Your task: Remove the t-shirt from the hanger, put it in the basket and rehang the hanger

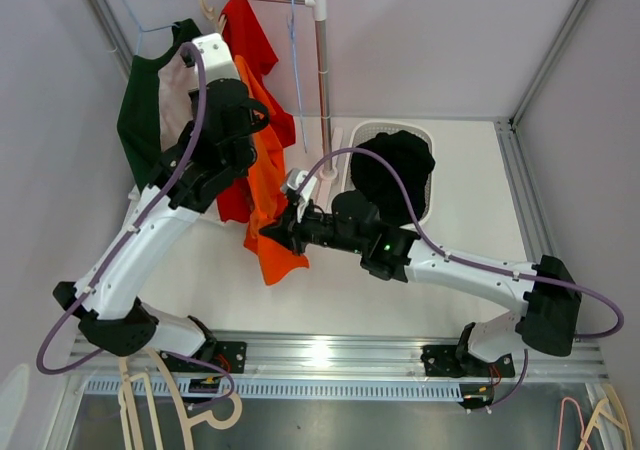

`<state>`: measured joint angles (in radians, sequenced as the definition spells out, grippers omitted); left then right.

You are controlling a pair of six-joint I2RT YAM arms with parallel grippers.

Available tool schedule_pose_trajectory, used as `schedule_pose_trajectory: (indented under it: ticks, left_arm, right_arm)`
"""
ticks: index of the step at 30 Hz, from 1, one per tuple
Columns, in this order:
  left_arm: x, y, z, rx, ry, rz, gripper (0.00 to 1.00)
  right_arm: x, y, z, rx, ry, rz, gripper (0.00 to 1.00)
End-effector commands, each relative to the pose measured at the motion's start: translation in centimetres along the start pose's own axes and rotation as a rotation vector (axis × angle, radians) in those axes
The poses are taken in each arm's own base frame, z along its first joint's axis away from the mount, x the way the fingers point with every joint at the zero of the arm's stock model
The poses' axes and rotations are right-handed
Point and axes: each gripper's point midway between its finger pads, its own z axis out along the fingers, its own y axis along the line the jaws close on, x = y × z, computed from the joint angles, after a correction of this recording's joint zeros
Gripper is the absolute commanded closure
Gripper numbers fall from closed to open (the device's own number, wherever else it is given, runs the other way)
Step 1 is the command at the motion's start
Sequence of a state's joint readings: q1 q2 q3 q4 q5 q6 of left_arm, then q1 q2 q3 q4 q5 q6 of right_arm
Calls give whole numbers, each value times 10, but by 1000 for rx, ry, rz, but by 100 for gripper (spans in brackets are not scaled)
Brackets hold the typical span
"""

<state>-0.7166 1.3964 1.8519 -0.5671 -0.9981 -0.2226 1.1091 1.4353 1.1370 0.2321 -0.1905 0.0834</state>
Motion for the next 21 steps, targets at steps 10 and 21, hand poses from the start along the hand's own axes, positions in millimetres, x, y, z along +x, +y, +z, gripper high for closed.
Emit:
schedule_pose_trajectory:
  ticks: [10, 21]
  left_arm:
    - [-17, -36, 42, -72, -122, 41, 99]
    - [7, -47, 72, -59, -58, 23, 99]
  right_arm:
    - [-24, 52, -35, 6, -39, 6, 100]
    - [5, 85, -63, 1, 45, 30, 100]
